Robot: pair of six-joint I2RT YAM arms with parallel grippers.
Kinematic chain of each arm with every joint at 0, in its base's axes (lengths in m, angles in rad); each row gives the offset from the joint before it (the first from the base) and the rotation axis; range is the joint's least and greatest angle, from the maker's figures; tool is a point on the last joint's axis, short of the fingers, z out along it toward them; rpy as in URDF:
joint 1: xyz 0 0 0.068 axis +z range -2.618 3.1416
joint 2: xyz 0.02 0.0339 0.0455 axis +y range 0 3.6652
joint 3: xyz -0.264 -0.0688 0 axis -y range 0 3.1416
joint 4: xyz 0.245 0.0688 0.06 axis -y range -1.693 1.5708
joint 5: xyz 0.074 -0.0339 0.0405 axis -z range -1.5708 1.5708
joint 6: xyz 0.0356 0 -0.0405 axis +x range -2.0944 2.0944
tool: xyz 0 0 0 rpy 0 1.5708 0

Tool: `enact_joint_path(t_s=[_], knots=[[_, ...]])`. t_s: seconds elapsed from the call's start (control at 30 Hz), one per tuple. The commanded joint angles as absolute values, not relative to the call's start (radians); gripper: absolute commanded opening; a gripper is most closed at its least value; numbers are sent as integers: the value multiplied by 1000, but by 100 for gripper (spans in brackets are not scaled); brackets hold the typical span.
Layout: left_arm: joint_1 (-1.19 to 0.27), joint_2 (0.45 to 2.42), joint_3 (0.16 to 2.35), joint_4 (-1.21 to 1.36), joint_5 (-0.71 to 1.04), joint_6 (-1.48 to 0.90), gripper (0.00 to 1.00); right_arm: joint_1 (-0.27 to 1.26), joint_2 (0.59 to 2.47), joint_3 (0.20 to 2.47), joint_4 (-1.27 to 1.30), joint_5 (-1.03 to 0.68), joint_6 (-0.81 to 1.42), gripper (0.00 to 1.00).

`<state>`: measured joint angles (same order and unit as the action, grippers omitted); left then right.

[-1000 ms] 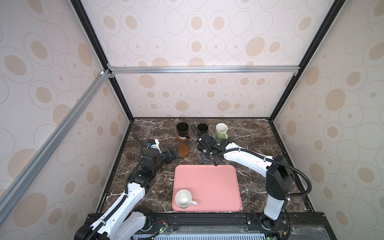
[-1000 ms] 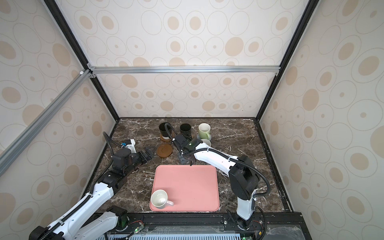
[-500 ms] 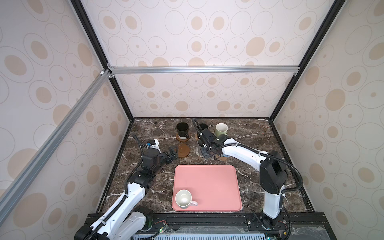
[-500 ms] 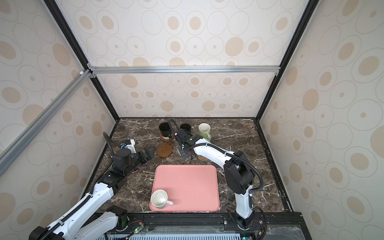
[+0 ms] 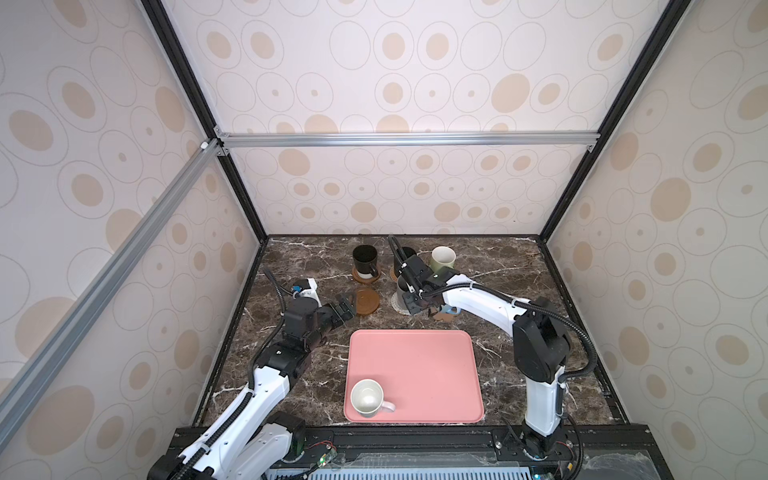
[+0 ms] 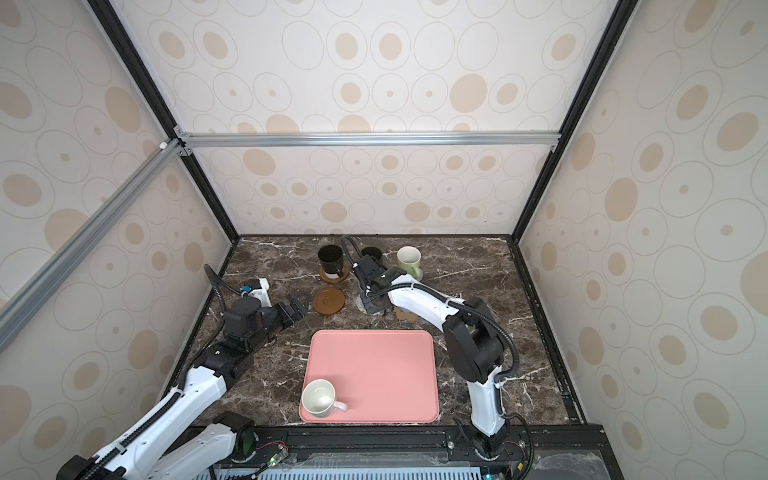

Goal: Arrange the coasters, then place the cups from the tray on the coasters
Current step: 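Lower the grey mug onto the woven coaster with the right gripper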

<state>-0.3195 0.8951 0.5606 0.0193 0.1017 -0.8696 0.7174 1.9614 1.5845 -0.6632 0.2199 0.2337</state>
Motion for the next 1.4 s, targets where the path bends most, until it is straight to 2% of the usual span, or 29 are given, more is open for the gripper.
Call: enact_joint_path(t_s=[0.0, 0.8, 1.1, 1.37], knots=[[-311, 878, 565, 5, 84, -885, 100, 712, 1954, 1614, -597, 224, 231, 12], [-311, 851, 560, -11, 76, -888, 100, 710, 1974, 1577, -599, 205, 238, 13], [-311, 841, 555, -15, 75, -890, 100, 710, 1962, 1559, -608, 182, 237, 23], [-311, 830, 548, -17, 76, -891, 100, 710, 1950, 1539, -605, 153, 245, 25]])
